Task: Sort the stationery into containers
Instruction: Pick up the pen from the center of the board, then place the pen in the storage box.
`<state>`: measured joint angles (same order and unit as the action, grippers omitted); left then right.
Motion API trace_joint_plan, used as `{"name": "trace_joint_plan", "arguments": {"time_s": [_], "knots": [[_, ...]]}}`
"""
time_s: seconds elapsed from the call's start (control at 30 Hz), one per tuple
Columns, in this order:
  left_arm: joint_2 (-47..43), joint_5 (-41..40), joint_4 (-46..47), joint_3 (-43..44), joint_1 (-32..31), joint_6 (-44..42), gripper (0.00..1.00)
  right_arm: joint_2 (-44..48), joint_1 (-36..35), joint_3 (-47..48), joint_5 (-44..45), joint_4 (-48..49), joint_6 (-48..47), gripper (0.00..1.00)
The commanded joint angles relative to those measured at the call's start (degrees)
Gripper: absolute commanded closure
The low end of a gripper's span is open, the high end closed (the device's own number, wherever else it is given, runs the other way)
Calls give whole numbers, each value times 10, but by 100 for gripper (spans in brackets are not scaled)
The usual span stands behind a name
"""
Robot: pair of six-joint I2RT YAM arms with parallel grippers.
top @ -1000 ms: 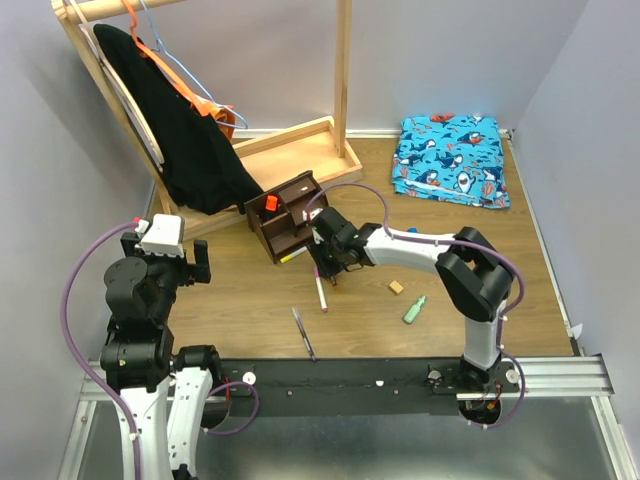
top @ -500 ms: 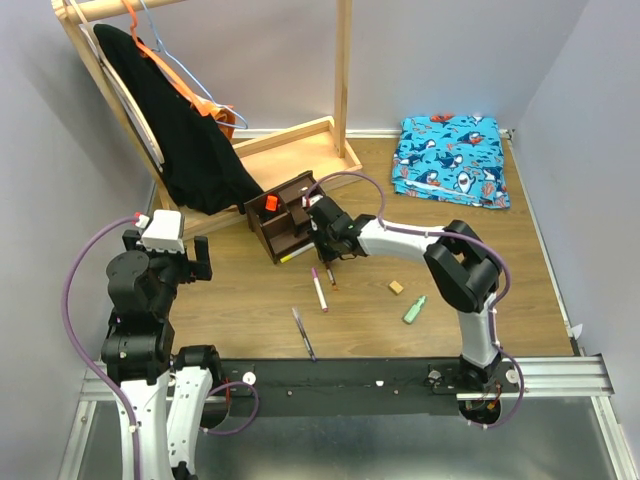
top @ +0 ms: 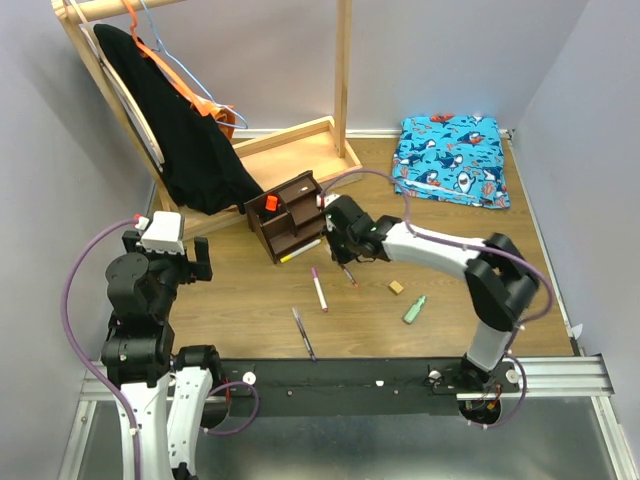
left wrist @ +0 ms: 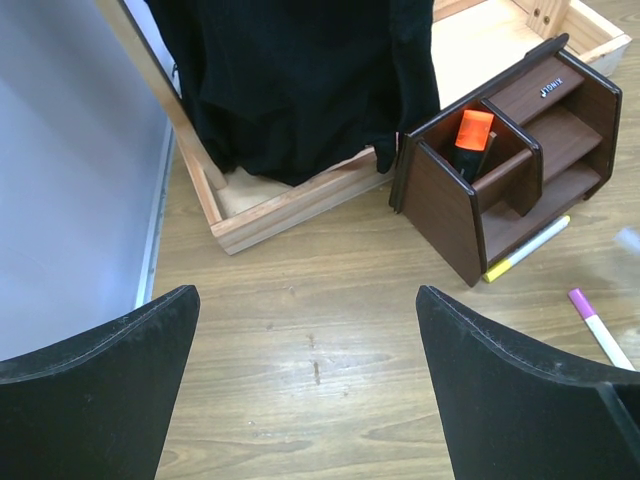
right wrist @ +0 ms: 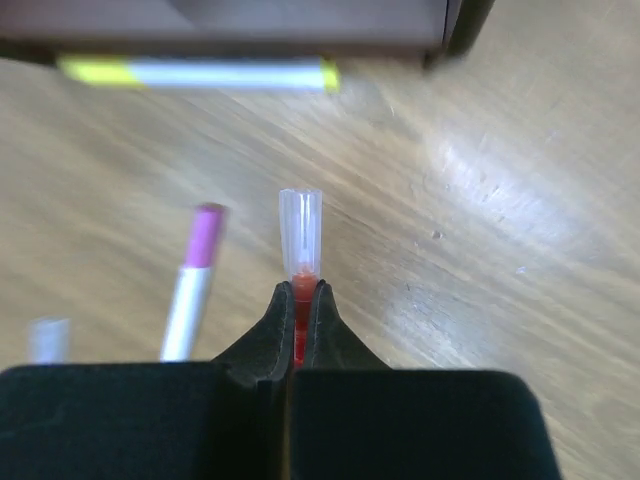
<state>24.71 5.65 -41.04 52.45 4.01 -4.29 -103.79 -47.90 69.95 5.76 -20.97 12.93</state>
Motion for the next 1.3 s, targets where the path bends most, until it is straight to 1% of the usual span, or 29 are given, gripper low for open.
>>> {"name": "trace_joint_plan", "arguments": {"time_s": [0.0,0.03,0.07,0.13,0.17,0.23,0.27,0.33,0.37,0.43,0.47,0.57,0.77,0.9,1.27], "knots": [[-14,24,19,-29,0,-19,1,121,1,46,-65,43,-35,99],[-13,25,30,-32,-1,-20,1,135,2,41,-96,79,-47,99],[-13,26,36,-37,0,-21,1,159,1,20,-106,168,-54,99],[-7,30,48,-45,0,-21,1,165,1,4,-113,263,-65,99],[-6,29,51,-46,0,-19,1,161,0,1,-112,340,-75,99],[1,27,57,-50,0,-15,1,125,0,15,-107,403,-82,99],[3,27,57,-51,0,-14,1,113,0,20,-107,469,-89,99],[11,25,52,-49,0,-17,1,71,-1,34,-115,538,-93,99],[14,23,49,-48,0,-17,1,54,-3,41,-115,595,-99,99],[24,15,39,-45,-1,-20,1,9,-6,54,-122,648,-105,99],[27,11,35,-43,0,-23,1,-4,-9,58,-127,690,-114,99],[37,2,28,-37,0,-27,1,-50,-15,64,-144,761,-120,99],[56,-10,24,-31,-1,-27,1,-112,-16,93,-148,823,-99,99],[68,-12,22,-29,-1,-15,1,-137,-16,105,-144,833,-82,99],[95,-24,25,-27,0,-4,1,-194,-17,105,-118,848,-76,99]]}}
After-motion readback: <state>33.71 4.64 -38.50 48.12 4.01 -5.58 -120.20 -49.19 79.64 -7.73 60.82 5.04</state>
